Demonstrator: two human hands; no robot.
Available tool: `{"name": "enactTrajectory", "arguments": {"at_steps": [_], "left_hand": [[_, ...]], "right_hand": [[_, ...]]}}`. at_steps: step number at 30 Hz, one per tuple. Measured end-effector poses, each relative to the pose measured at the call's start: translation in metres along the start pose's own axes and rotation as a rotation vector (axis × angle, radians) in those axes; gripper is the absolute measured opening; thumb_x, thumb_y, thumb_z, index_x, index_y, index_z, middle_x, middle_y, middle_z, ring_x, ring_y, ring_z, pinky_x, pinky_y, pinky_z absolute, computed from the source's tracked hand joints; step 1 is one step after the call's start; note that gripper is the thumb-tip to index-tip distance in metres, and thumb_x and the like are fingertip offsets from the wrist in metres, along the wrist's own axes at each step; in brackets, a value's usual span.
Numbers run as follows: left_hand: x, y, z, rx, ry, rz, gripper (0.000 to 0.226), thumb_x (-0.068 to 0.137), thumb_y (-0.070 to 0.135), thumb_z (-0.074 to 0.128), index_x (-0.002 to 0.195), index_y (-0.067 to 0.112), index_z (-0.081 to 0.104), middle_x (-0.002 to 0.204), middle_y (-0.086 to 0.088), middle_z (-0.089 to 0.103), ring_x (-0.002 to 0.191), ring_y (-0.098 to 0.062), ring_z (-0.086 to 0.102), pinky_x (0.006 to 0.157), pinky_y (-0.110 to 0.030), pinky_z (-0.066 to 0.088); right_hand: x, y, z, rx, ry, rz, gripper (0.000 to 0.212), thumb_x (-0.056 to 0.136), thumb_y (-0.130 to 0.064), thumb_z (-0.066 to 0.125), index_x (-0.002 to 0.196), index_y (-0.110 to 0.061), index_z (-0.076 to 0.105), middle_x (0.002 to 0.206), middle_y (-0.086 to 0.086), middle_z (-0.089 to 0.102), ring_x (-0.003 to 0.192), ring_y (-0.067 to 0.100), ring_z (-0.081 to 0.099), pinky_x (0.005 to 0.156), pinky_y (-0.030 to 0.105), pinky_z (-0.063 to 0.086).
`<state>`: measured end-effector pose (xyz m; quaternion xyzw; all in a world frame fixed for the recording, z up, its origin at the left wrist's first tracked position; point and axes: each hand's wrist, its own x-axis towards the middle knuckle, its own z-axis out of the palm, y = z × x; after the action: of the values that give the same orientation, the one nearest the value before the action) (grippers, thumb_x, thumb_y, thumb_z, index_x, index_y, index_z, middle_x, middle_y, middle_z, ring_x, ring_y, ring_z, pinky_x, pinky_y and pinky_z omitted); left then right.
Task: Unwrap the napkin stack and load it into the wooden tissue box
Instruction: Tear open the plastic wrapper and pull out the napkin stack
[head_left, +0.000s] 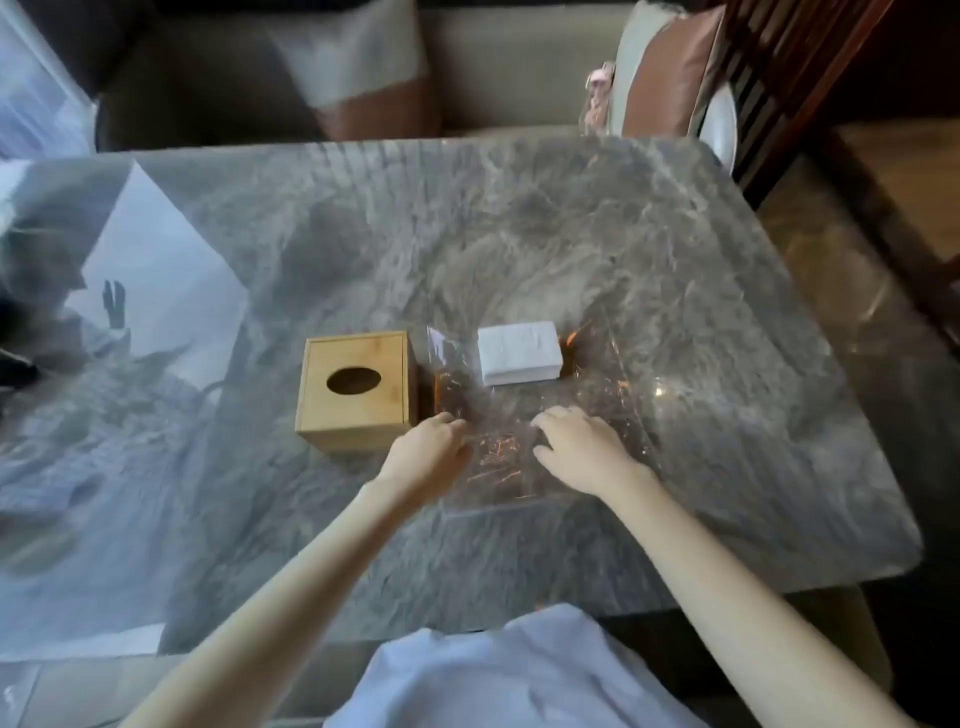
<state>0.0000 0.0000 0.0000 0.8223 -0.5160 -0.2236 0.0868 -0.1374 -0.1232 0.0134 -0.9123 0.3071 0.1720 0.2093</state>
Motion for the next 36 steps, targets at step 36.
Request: {"name": "enactTrajectory", "arguments": {"at_steps": [36], "left_hand": [[-0.019,-0.01,0.065,-0.681,0.438,-0.383,0.013,0.077,0.004,0.064,0.083,0.01,0.073,0.086,-0.008,0.068,0.079,-0.021,0.062,0.074,-0.04,0.052]], "right_hand": [[0.061,-0.066,0.066,0.687,0.211,0.279,0.017,0.076,-0.026,0.067,0.081,-0.01,0.066,0.084,0.011,0.071,0.08,0.027,0.064,0.07,0.031,0.049]]}}
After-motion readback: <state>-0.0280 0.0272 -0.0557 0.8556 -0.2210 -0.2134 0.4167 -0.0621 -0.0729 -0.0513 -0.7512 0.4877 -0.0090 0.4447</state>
